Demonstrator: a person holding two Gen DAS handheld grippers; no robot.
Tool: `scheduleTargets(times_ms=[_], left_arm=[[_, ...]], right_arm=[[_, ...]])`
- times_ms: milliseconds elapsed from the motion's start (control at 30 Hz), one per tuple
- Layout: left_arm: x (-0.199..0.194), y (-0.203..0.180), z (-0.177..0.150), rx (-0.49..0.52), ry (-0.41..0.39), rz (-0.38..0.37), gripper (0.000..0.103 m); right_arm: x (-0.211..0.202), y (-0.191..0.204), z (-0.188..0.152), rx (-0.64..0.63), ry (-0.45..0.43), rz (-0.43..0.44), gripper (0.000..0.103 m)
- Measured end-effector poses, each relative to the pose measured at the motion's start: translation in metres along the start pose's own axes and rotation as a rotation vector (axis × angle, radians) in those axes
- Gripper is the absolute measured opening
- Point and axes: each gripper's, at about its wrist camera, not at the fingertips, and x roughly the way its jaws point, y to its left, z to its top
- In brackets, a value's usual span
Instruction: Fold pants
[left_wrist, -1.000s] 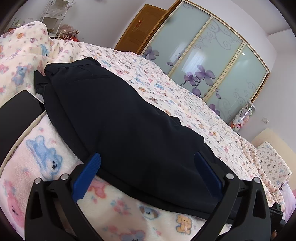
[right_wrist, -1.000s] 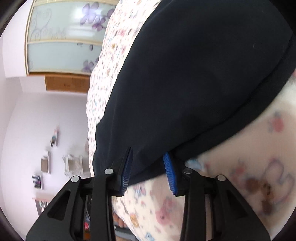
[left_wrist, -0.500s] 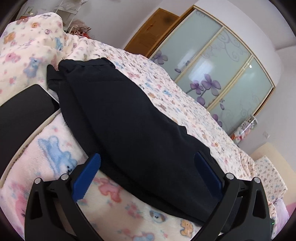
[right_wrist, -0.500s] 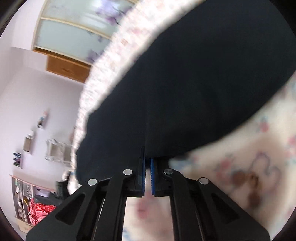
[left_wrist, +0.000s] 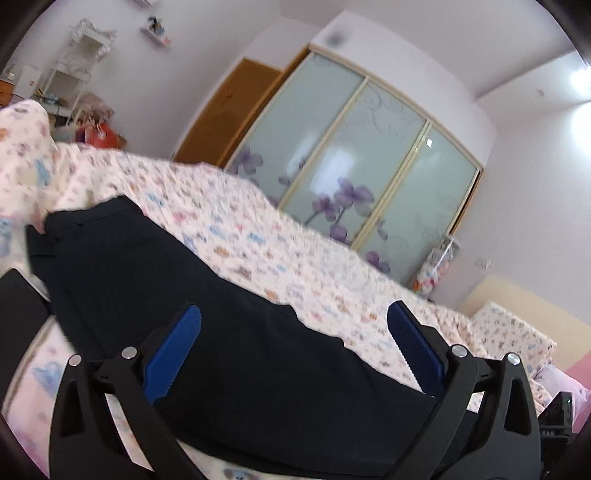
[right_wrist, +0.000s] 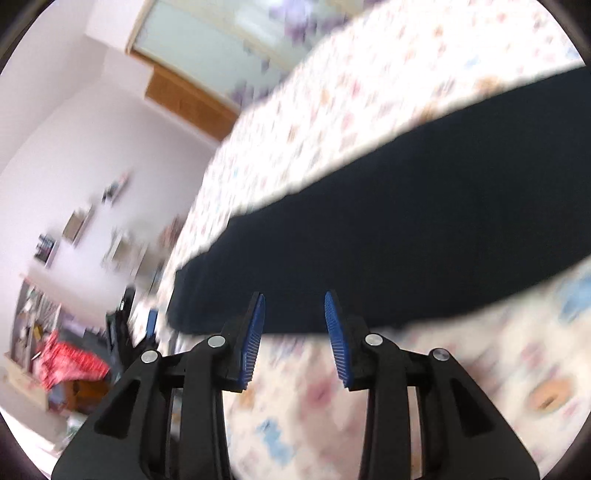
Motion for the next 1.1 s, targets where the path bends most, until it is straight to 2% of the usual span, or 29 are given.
scheduleTargets(times_ms=[33, 67, 100, 133, 167, 200, 333, 400, 433, 533, 600, 667, 767, 900, 1000, 1100], left_arm=[[0.008, 0.002, -0.002, -0.004, 0.040, 0.023, 0.101], [0.019, 0.006, -0.007, -0.016, 0.100, 0.077, 0.101], [0.029, 0.012, -0.011, -0.021, 0.165, 0.129, 0.101], [0.042, 0.021, -0.018, -0.028, 0.260, 0.202, 0.101], [0.049, 0.026, -0.024, -0.018, 0.316, 0.218, 0.101], [0.051, 0.025, -0.026, 0.003, 0.333, 0.221, 0.101], [0.048, 0.012, -0.034, 0.103, 0.337, 0.278, 0.101], [0.047, 0.011, -0.034, 0.102, 0.336, 0.278, 0.101], [0.046, 0.012, -0.033, 0.094, 0.333, 0.271, 0.101], [0.043, 0.016, -0.032, 0.071, 0.324, 0.250, 0.101], [0.043, 0.016, -0.033, 0.073, 0.324, 0.252, 0.101], [0.044, 0.014, -0.033, 0.079, 0.326, 0.258, 0.101], [0.046, 0.016, -0.033, 0.083, 0.328, 0.263, 0.101], [0.046, 0.016, -0.033, 0.089, 0.331, 0.268, 0.101], [0.046, 0.015, -0.034, 0.094, 0.330, 0.270, 0.101], [0.045, 0.017, -0.034, 0.087, 0.327, 0.262, 0.101]], right_arm=[[-0.003, -0.009, 0.004, 0.012, -0.037, -0.035, 0.043], [-0.005, -0.019, 0.004, 0.033, -0.044, -0.074, 0.049], [-0.002, -0.029, 0.004, 0.060, -0.028, -0.127, 0.060], [0.006, -0.043, 0.003, 0.101, 0.027, -0.212, 0.062], [0.012, -0.054, 0.000, 0.124, 0.062, -0.228, 0.061], [0.012, -0.060, -0.002, 0.130, 0.056, -0.212, 0.061], [-0.001, -0.058, 0.004, 0.131, 0.042, -0.188, 0.061], [-0.023, -0.059, 0.011, 0.195, -0.072, -0.132, 0.061], [-0.048, -0.073, 0.016, 0.237, -0.163, -0.135, 0.061], [-0.117, -0.106, 0.026, 0.373, -0.408, -0.262, 0.061], [-0.154, -0.137, 0.021, 0.493, -0.506, -0.324, 0.061], [-0.171, -0.160, 0.014, 0.586, -0.554, -0.309, 0.059], [-0.166, -0.173, 0.007, 0.654, -0.557, -0.282, 0.057], [-0.163, -0.178, 0.014, 0.652, -0.538, -0.269, 0.057], [-0.157, -0.181, 0.023, 0.621, -0.515, -0.283, 0.057], [-0.147, -0.191, 0.019, 0.656, -0.464, -0.331, 0.056]])
